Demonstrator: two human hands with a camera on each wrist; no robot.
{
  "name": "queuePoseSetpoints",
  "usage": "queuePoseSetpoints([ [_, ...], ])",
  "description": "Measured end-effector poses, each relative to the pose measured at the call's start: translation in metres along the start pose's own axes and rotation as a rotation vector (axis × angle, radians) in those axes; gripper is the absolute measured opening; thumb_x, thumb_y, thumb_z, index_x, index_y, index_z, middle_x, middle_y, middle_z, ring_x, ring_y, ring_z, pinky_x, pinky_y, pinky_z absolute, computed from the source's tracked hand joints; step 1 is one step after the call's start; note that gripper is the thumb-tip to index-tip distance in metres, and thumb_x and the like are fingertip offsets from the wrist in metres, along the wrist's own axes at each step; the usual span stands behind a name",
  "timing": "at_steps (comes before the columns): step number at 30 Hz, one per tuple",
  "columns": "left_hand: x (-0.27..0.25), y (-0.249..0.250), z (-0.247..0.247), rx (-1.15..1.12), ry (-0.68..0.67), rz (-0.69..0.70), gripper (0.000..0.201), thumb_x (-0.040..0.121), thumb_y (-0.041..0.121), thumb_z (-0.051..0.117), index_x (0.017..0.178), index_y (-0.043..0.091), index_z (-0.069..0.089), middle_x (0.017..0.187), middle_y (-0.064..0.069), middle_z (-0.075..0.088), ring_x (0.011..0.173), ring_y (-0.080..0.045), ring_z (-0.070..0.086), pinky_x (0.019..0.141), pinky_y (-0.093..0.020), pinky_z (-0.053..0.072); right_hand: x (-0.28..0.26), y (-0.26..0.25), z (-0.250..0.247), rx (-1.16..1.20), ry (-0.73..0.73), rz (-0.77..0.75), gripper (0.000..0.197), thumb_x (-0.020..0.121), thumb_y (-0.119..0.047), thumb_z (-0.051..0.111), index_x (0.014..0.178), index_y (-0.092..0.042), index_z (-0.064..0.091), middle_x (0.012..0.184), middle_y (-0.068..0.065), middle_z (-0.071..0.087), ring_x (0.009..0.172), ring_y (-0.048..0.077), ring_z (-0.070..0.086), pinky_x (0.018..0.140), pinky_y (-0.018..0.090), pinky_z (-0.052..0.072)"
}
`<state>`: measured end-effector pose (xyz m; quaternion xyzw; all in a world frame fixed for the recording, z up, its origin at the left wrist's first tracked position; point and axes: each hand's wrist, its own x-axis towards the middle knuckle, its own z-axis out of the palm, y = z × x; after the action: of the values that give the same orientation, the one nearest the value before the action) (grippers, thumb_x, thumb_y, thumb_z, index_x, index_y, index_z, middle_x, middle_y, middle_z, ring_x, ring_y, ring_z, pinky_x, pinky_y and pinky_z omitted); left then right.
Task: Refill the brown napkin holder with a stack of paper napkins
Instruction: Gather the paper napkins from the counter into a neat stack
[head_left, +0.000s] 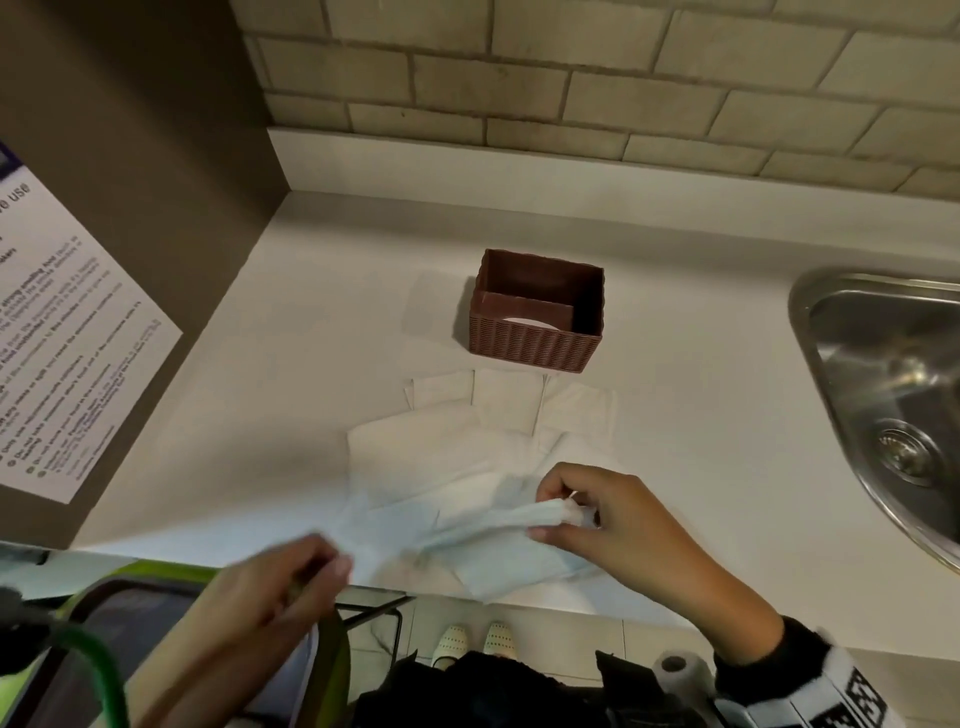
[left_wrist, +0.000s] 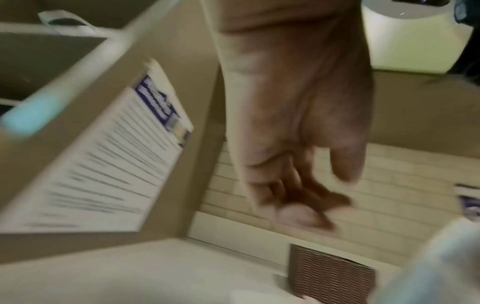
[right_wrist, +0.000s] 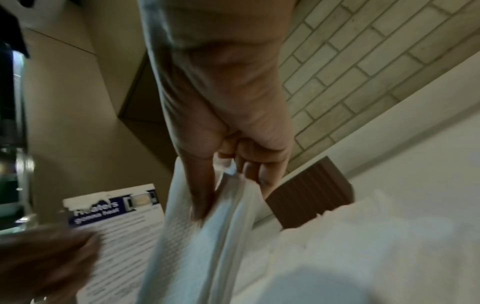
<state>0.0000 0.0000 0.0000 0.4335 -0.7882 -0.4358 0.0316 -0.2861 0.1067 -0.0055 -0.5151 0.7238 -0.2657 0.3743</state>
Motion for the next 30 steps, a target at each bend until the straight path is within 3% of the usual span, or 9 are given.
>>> queuePoseSetpoints([
  [1, 0.006, 0.013, -0.004, -0.053, 0.069, 0.091, 0.018, 0.076, 0.054, 0.064, 0.090, 0.044, 0.058, 0.095, 0.033, 0.063, 0.088, 0.017, 0.057, 0.073, 0.001, 0.039, 0.000, -0.008, 0.001, 0.005, -0.031, -0.038, 0.013, 0.078, -0.018, 0.073, 0.080, -0.026, 0.063, 0.079, -0.013, 0.064, 0.074, -0.002, 0.055, 0.062, 0.010, 0.037],
  [2, 0.015, 0.023, 0.001, -0.046, 0.094, 0.159, 0.041, 0.068, 0.060, 0.064, 0.105, 0.052, 0.051, 0.112, 0.037, 0.056, 0.103, 0.022, 0.050, 0.081, 0.003, 0.036, 0.001, -0.015, 0.003, 0.011, -0.063, -0.072, 0.014, 0.077, -0.014, 0.072, 0.082, -0.025, 0.064, 0.080, -0.014, 0.064, 0.074, -0.003, 0.055, 0.063, 0.010, 0.037],
  [5, 0.043, 0.042, 0.021, -0.056, -0.098, 0.189, 0.085, 0.060, 0.063, 0.076, 0.130, 0.061, 0.028, 0.132, 0.043, 0.041, 0.122, 0.026, 0.034, 0.093, -0.004, 0.035, 0.006, -0.029, 0.009, 0.077, -0.080, -0.134, 0.014, 0.077, -0.019, 0.075, 0.085, -0.025, 0.064, 0.084, -0.008, 0.067, 0.073, 0.001, 0.057, 0.062, 0.011, 0.037],
  [8, 0.062, 0.047, 0.039, 0.014, -0.166, 0.214, 0.048, 0.077, 0.049, 0.072, 0.119, 0.051, 0.048, 0.108, 0.031, 0.062, 0.098, 0.019, 0.055, 0.081, -0.010, 0.046, 0.015, -0.025, 0.011, 0.180, -0.037, -0.099, 0.020, 0.078, -0.028, 0.077, 0.090, -0.023, 0.063, 0.085, 0.001, 0.066, 0.067, 0.010, 0.055, 0.064, 0.022, 0.040],
  [11, 0.068, 0.039, 0.048, -0.084, -0.011, 0.155, 0.013, 0.092, 0.039, 0.061, 0.103, 0.044, 0.062, 0.093, 0.023, 0.072, 0.085, 0.007, 0.066, 0.069, -0.013, 0.052, 0.029, 0.003, 0.005, 0.129, 0.118, 0.044, 0.034, 0.078, -0.043, 0.073, 0.105, -0.024, 0.063, 0.091, -0.004, 0.060, 0.078, 0.006, 0.058, 0.074, 0.021, 0.046],
  [14, 0.072, 0.023, 0.049, -0.276, 0.089, -0.009, 0.011, 0.095, 0.038, 0.056, 0.101, 0.036, 0.063, 0.094, 0.011, 0.074, 0.085, -0.006, 0.069, 0.071, -0.022, 0.053, 0.041, 0.044, -0.004, -0.252, 0.190, 0.293, 0.077, 0.072, -0.060, 0.069, 0.135, -0.021, 0.047, 0.120, 0.006, 0.048, 0.113, 0.022, 0.048, 0.096, 0.031, 0.040],
  [17, 0.076, 0.007, 0.048, -0.455, 0.142, -0.164, 0.016, 0.096, 0.036, 0.055, 0.105, 0.029, 0.066, 0.101, 0.003, 0.075, 0.097, -0.017, 0.069, 0.084, -0.037, 0.054, 0.048, 0.070, -0.001, -0.473, 0.132, 0.389, 0.093, 0.066, -0.065, 0.071, 0.140, -0.020, 0.037, 0.126, 0.009, 0.038, 0.119, 0.029, 0.036, 0.100, 0.037, 0.035],
  [24, 0.080, -0.007, 0.040, -0.656, 0.151, -0.301, 0.013, 0.097, 0.030, 0.055, 0.098, 0.026, 0.067, 0.100, -0.001, 0.075, 0.095, -0.021, 0.069, 0.078, -0.033, 0.052, 0.057, 0.078, -0.004, -0.500, 0.074, 0.409, 0.079, 0.069, -0.060, 0.072, 0.135, -0.022, 0.049, 0.126, 0.006, 0.047, 0.122, 0.027, 0.038, 0.099, 0.038, 0.035],
  [30, 0.079, -0.006, 0.040, -0.746, 0.145, -0.296, 0.023, 0.097, 0.033, 0.053, 0.105, 0.017, 0.068, 0.096, -0.005, 0.077, 0.090, -0.023, 0.072, 0.074, -0.033, 0.054, 0.026, 0.035, -0.041, -0.042, 0.047, 0.104, 0.005, 0.085, -0.026, 0.070, 0.089, -0.025, 0.066, 0.087, -0.009, 0.069, 0.085, 0.011, 0.063, 0.073, 0.020, 0.043],
])
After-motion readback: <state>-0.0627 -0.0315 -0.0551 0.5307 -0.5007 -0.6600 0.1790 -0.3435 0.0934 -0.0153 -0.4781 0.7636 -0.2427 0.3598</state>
